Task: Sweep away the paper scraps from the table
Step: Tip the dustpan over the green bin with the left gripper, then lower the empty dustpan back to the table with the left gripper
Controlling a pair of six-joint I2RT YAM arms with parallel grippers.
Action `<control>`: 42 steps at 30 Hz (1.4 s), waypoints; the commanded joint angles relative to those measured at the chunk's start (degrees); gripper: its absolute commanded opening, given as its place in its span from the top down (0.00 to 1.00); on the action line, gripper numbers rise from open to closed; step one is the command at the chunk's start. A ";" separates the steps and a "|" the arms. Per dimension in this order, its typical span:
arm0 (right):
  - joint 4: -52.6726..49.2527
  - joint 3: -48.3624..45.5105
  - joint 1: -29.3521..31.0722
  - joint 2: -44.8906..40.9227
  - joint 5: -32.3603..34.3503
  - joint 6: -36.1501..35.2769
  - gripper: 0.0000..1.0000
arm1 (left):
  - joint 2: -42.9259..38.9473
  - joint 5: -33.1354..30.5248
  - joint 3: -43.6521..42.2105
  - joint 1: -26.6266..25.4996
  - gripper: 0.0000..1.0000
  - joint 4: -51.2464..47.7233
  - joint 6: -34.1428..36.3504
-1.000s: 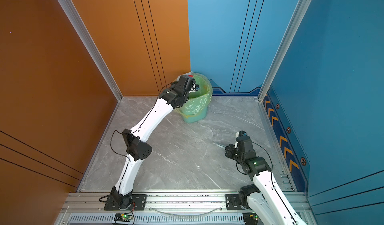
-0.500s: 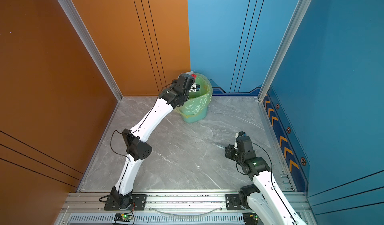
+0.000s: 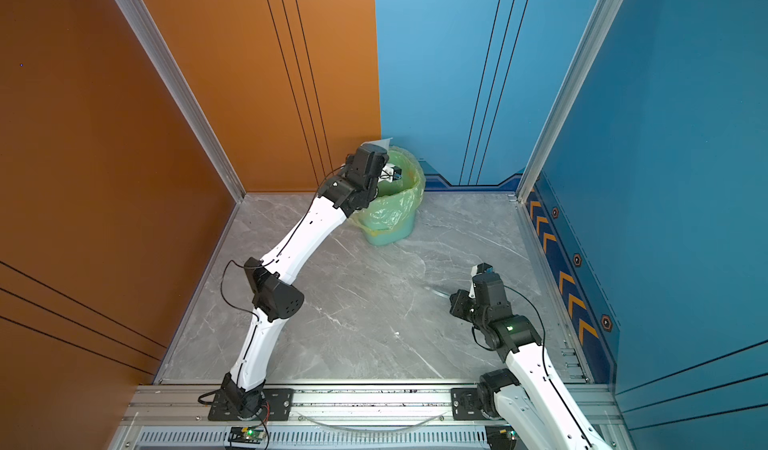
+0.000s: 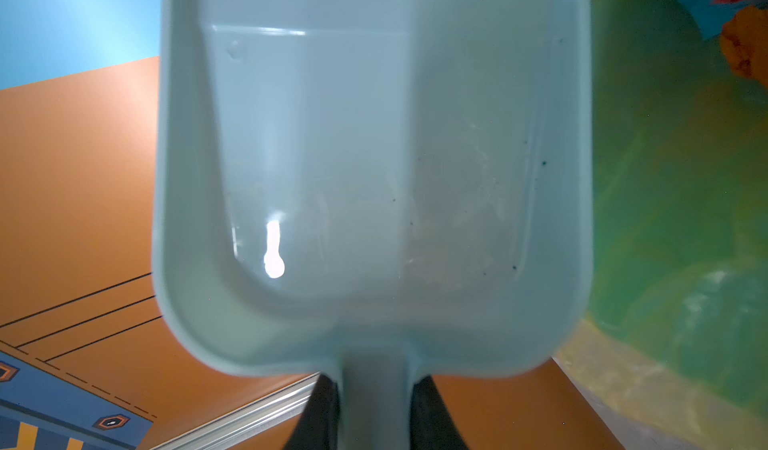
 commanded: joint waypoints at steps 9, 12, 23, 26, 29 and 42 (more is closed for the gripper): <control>0.43 -0.83 0.08 -1.38 -0.06 1.03 1.00 | -2.10 0.65 0.14 0.65 1.00 1.53 -4.03; 0.26 -0.96 0.09 -1.73 0.12 1.01 1.00 | -4.59 2.84 -0.84 0.63 1.00 1.44 -9.78; -1.20 0.13 0.14 -2.76 0.34 0.42 1.00 | -16.77 8.17 -11.15 1.92 1.00 -1.01 -30.45; -2.10 1.02 0.13 -2.75 0.31 0.02 1.00 | -21.51 10.03 -16.77 1.77 1.00 -0.95 -35.35; -2.97 2.07 0.13 -2.62 0.18 -0.33 1.00 | -26.24 12.11 -22.17 1.99 1.00 -0.95 -40.35; -2.36 4.26 1.83 -1.75 -1.44 0.42 1.00 | -45.18 15.40 -49.24 4.00 1.00 -1.33 -60.38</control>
